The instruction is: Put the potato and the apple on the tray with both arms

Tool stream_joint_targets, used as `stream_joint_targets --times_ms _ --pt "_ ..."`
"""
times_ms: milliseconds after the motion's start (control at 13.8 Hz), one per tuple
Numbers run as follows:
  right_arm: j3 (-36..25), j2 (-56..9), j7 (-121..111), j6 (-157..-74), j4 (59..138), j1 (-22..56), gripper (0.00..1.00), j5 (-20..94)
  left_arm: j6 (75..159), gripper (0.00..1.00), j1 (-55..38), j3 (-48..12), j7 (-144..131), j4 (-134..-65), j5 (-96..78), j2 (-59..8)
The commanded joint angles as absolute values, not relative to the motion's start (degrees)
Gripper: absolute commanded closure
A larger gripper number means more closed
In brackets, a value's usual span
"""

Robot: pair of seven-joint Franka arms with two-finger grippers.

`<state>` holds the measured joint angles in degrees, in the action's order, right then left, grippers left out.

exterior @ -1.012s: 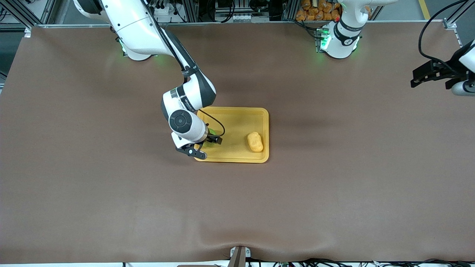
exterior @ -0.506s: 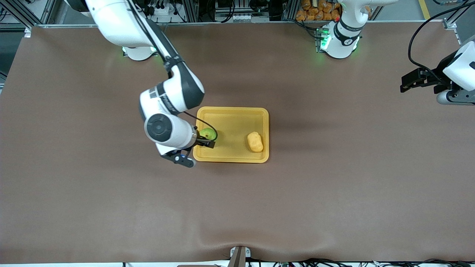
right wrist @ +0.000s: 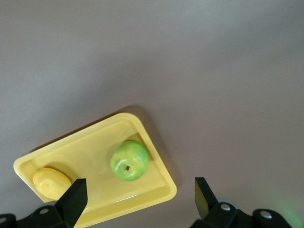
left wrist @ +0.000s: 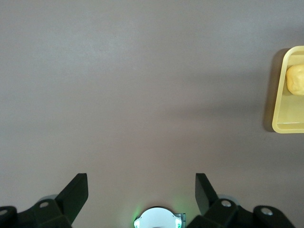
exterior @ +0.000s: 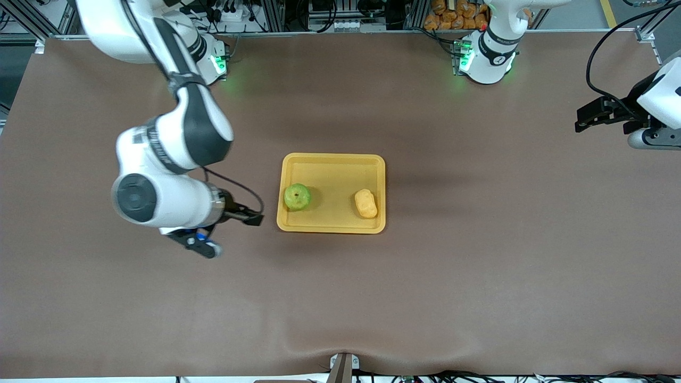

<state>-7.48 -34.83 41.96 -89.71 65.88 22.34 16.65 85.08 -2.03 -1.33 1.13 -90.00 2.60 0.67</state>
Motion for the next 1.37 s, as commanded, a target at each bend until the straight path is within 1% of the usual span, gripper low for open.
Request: stream_joint_targets --times_ms 0,145,289,506,651,867,1084,1229,1301 --pt "-6.8 -31.7 38.3 -85.9 64.4 18.1 0.00 16.5 84.5 0.00 -1.9 -1.6 0.4 -89.6 3.0 1.2" --pt "-7.1 -31.4 32.0 -82.6 64.2 15.5 0.00 16.4 84.5 0.00 -1.8 -1.6 0.4 -89.5 3.0 1.1" --pt "-7.8 -29.5 26.9 -81.4 64.3 13.2 0.00 16.3 84.6 0.00 -1.7 -1.6 0.4 -89.5 3.0 1.1" --pt "-8.4 -28.0 25.6 -78.6 64.2 9.5 0.00 16.4 84.8 0.00 -1.7 -1.6 0.4 -89.6 2.8 0.7" --pt "-8.6 -24.3 19.0 -75.9 64.5 7.8 0.00 15.9 85.0 0.00 -1.7 -1.7 0.8 -89.5 3.0 0.8" --pt "-11.6 -20.5 15.9 -73.0 65.0 7.4 0.00 13.5 85.0 0.00 -2.3 -1.7 0.4 -89.3 3.8 0.7" --pt "-12.0 -16.5 15.3 -72.9 65.9 6.7 0.00 12.0 85.0 0.00 -2.1 -1.8 0.5 -88.9 3.9 0.7" --pt "-11.5 -12.2 9.7 -73.7 69.2 7.2 0.00 6.1 85.0 0.00 -1.7 -1.8 0.6 -88.2 3.6 0.8" --pt "-11.4 -10.5 8.2 -74.5 71.3 6.7 0.00 6.1 85.0 0.00 -1.7 -1.8 0.6 -88.1 3.2 0.7"
